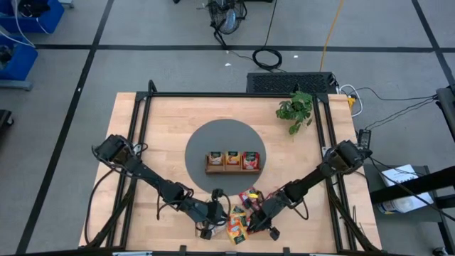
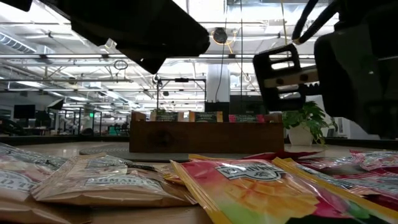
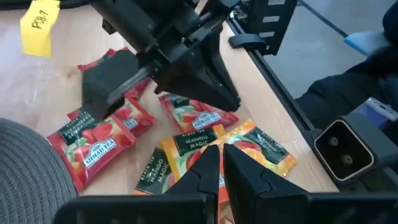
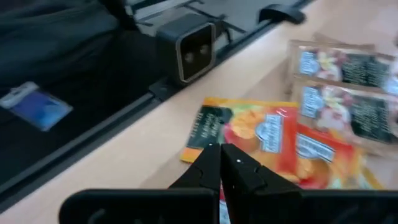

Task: Pick & Place Tea
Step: Put the mango tea sachet into the middle compartment of the wooden organizer

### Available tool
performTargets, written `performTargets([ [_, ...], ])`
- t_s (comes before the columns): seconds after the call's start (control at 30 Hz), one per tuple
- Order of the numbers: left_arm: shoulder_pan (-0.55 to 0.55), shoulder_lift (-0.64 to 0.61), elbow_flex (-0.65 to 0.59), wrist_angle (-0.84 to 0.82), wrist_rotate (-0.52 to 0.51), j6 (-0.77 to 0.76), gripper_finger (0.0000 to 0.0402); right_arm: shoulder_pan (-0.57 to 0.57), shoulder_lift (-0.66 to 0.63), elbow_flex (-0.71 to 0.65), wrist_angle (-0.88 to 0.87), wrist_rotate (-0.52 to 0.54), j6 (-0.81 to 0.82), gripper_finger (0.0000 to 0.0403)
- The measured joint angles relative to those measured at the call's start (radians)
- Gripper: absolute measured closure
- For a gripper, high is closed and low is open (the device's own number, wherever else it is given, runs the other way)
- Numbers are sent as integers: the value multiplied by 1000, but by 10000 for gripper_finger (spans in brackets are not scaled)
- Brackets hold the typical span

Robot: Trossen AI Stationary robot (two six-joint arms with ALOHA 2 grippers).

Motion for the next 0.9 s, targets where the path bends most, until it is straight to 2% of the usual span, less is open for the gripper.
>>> performTargets([
  [0.17,5,0,0,-10,1,-5,376,-12,57,68,-36,-44,-4,403],
  [0.27,5,0,0,-11,1,-5,376,-25,94,101,-44,-110,11,403],
  [0.43,5,0,0,-8,1,-15,376,-55,120,116,-60,-116,64,403],
  [0.67,-8,0,0,-8,2,-24,376,-101,114,121,-172,76,126,403],
  [0.9,-15,7,0,-26,2,-25,376,-112,87,119,-218,99,135,403],
])
